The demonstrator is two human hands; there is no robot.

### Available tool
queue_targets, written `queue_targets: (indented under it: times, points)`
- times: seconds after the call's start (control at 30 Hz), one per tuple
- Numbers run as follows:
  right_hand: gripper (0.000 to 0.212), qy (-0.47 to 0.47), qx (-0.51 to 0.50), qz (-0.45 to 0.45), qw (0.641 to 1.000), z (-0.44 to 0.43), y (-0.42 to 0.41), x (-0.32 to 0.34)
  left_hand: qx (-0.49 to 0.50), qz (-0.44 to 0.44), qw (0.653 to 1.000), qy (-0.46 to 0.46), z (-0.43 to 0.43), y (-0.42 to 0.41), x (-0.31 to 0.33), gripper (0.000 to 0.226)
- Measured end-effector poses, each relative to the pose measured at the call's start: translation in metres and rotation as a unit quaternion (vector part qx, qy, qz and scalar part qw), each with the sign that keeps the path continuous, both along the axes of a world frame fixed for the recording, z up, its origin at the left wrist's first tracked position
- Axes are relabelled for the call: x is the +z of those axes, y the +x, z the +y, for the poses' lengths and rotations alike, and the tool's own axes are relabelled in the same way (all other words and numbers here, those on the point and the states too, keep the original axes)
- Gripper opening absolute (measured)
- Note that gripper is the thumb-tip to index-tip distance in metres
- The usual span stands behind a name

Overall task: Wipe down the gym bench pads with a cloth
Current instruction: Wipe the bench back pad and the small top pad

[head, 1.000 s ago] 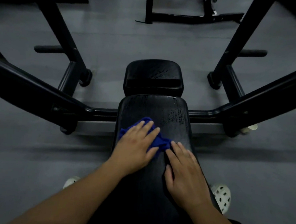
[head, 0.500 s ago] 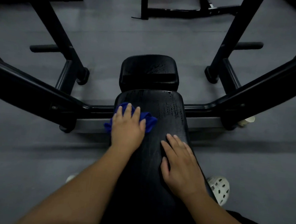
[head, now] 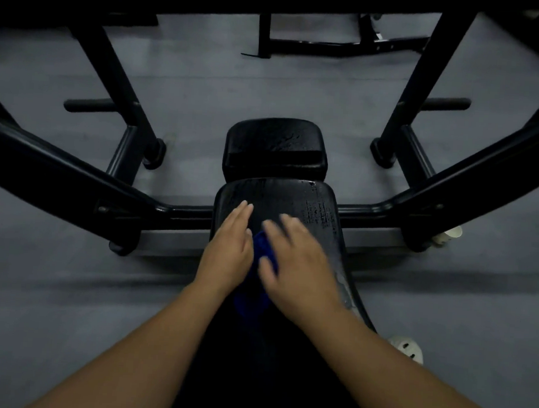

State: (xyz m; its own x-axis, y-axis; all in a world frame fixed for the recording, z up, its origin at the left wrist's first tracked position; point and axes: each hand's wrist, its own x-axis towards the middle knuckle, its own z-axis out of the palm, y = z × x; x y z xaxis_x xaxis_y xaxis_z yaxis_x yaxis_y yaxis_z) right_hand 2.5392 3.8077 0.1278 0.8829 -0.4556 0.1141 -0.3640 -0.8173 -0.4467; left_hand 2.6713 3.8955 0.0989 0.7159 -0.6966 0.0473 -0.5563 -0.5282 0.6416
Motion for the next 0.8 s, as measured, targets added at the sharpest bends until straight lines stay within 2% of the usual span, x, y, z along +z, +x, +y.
queue_targets:
  times: [0.07,0.13,0.2,0.27,0.33,0.37,0.5,0.57,0.63,0.7,0.73,0.8]
  points:
    - [0.072,-0.016,0.073,0.063,0.995,0.009,0.009,-0.013,-0.010,-0.012,1.000,-0.002,-0.007,0.007,-0.002,0.051]
    - [0.071,-0.048,0.073,0.078,0.993,0.001,-0.002,-0.026,-0.056,-0.059,0.995,0.055,-0.009,0.012,-0.006,0.053]
    - [0.066,-0.068,0.035,0.080,0.994,-0.029,-0.008,-0.033,-0.078,-0.088,0.988,0.102,-0.008,0.012,-0.008,0.064]
    - [0.066,-0.077,-0.046,0.079,0.993,-0.069,0.006,-0.037,-0.076,-0.099,0.986,0.109,-0.007,0.011,-0.012,0.074]
    - [0.070,-0.081,-0.112,0.078,0.987,-0.092,0.037,-0.033,-0.072,-0.107,0.986,0.110,-0.008,0.008,-0.014,0.075]
    - [0.071,-0.073,-0.111,0.086,0.987,-0.091,0.050,-0.032,-0.068,-0.114,0.985,0.115,-0.009,0.008,-0.015,0.073]
    - [0.059,-0.058,0.024,0.072,0.995,-0.059,0.027,-0.034,-0.045,-0.128,0.983,0.121,-0.012,0.006,-0.014,0.066]
    - [0.055,-0.069,0.044,0.059,0.995,-0.079,0.010,-0.035,-0.046,-0.127,0.983,0.124,-0.012,0.005,-0.015,0.067]
    - [0.054,-0.036,-0.047,0.042,0.997,-0.110,0.024,-0.036,-0.046,-0.132,0.982,0.128,-0.012,0.005,-0.016,0.066]
    - [0.061,-0.004,-0.148,0.044,0.988,-0.111,0.055,-0.036,-0.043,-0.138,0.981,0.128,-0.013,0.006,-0.018,0.065]
    - [0.063,-0.022,-0.143,0.045,0.988,-0.098,0.062,-0.036,-0.045,-0.136,0.982,0.126,-0.013,0.005,-0.017,0.065]
    - [0.065,-0.042,-0.025,0.046,0.998,-0.069,0.051,-0.037,-0.044,-0.132,0.983,0.121,-0.011,0.004,-0.015,0.066]
